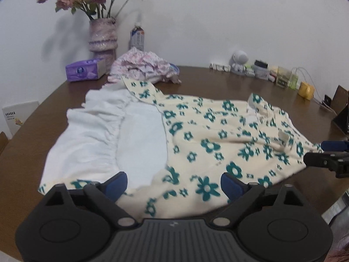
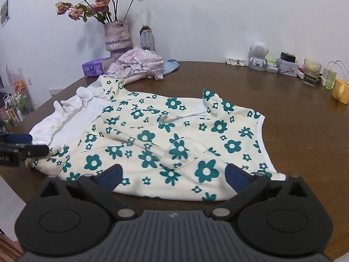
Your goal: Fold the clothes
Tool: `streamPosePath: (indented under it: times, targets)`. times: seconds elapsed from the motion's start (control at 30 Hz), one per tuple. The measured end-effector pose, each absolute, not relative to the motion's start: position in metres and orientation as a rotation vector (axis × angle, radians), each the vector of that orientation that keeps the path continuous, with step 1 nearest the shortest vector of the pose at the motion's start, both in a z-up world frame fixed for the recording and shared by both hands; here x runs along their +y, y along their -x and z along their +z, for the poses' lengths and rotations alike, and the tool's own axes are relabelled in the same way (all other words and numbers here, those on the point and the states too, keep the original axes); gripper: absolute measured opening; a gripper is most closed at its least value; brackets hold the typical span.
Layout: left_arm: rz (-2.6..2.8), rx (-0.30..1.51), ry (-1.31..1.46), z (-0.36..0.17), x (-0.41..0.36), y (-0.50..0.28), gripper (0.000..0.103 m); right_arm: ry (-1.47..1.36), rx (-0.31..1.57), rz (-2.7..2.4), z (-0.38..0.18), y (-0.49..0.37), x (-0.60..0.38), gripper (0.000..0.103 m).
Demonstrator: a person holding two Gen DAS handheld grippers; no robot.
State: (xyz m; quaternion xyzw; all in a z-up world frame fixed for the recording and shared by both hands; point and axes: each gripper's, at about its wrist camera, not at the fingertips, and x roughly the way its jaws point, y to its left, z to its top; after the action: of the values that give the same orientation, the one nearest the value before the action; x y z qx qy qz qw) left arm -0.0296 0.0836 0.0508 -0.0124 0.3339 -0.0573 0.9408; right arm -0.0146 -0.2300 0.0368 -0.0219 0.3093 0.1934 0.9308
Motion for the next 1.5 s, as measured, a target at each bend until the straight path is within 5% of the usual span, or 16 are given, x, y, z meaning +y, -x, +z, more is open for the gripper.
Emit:
streamPosePath:
  times: [1.5]
  targets:
    - [-0.181, 0.723, 0.07, 0.039, 0.076, 0.051, 0.093, 0.037, 0.669, 0.392, 0.032, 0.051, -0.219, 0.102]
